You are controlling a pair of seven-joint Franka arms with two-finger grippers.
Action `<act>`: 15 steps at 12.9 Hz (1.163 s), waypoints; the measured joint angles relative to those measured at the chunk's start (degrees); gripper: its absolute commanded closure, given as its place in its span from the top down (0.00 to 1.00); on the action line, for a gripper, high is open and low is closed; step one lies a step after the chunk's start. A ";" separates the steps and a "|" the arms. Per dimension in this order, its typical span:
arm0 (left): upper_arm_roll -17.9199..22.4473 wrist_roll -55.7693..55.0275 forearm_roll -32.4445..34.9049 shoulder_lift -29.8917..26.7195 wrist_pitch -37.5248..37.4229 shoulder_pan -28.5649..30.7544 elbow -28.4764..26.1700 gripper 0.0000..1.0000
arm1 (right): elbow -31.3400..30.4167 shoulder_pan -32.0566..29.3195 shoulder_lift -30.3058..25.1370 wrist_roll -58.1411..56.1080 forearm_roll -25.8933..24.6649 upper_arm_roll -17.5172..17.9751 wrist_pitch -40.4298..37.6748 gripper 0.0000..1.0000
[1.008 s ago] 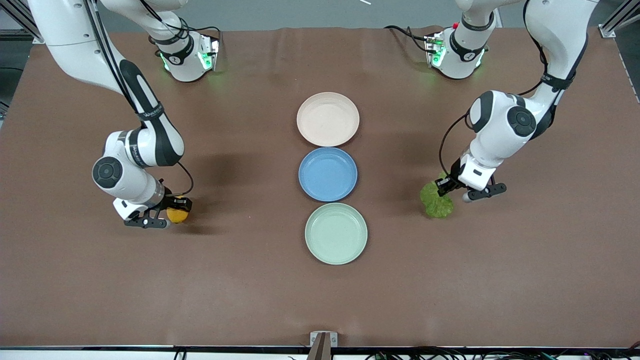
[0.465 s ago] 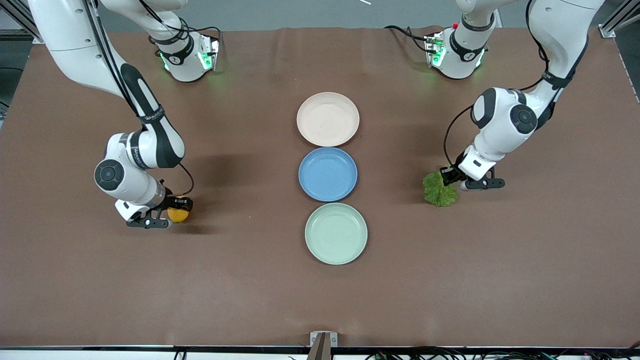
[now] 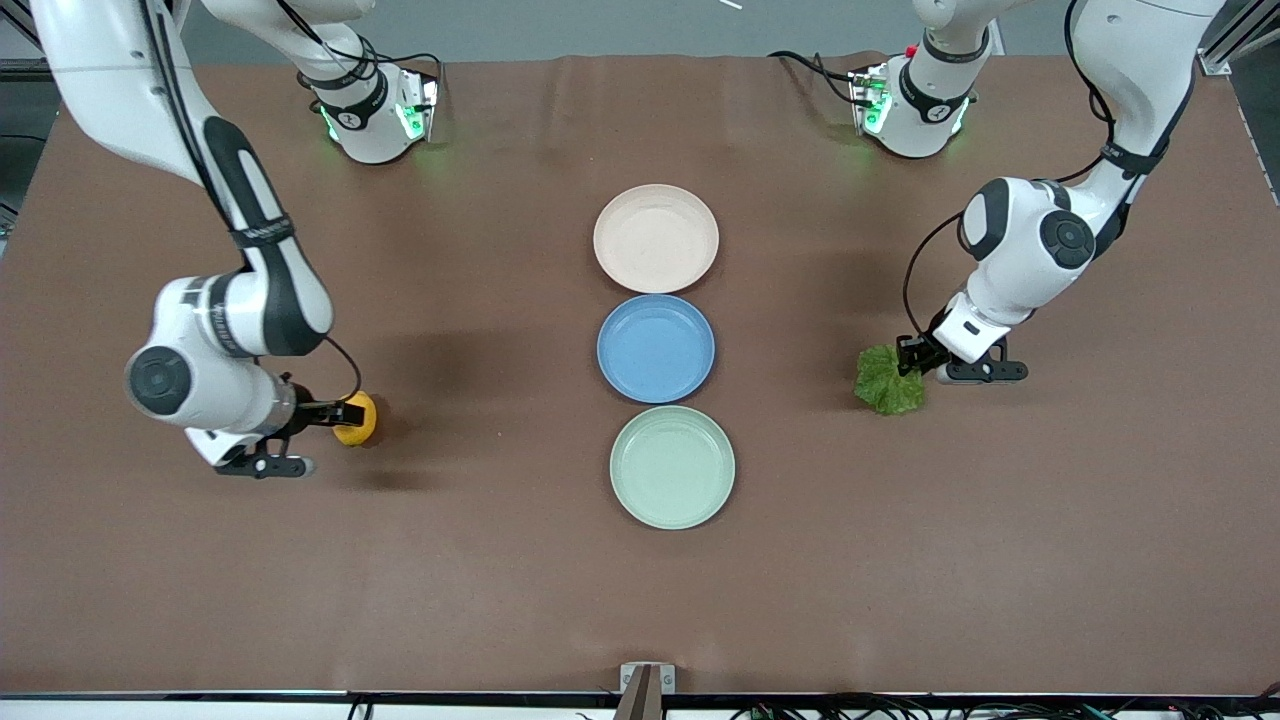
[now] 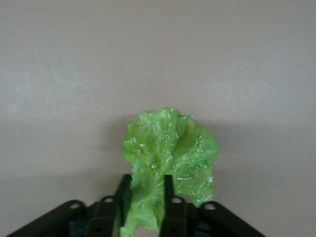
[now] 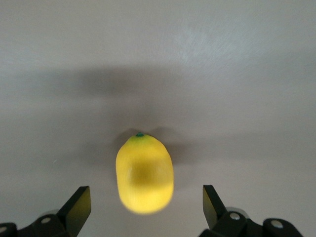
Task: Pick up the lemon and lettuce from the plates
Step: 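Lower the lemon onto the table while the left gripper releases the lettuce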
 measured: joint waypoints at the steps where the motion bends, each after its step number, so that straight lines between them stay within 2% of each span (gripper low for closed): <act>1: -0.02 0.00 0.02 -1.12 -3.85 0.06 1.61 1.00 | 4.36 -0.50 -0.95 -2.05 -0.02 -0.05 -6.38 1.00; 4: -0.12 0.00 0.02 -7.57 -25.95 0.08 11.66 1.00 | 14.97 -2.82 -3.69 -7.61 -0.28 -0.23 -21.67 1.00; 6: -0.24 0.00 0.02 -11.40 -41.29 0.08 20.33 1.00 | 20.26 -3.79 -4.38 -8.76 -2.20 -0.55 -27.91 1.00; 8: -0.23 0.00 0.02 -13.49 -52.38 0.30 28.54 1.00 | 25.35 -3.88 -4.42 -8.80 -4.20 -0.58 -33.22 1.00; 11: -0.21 0.00 0.02 -14.58 -62.11 2.07 38.28 1.00 | 30.86 -3.99 -4.46 -8.80 -4.46 -0.60 -37.13 1.00; 15: -0.23 0.00 0.02 -14.57 -68.23 2.81 46.42 1.00 | 31.01 -4.16 -4.66 -8.80 -2.63 -0.16 -37.72 1.00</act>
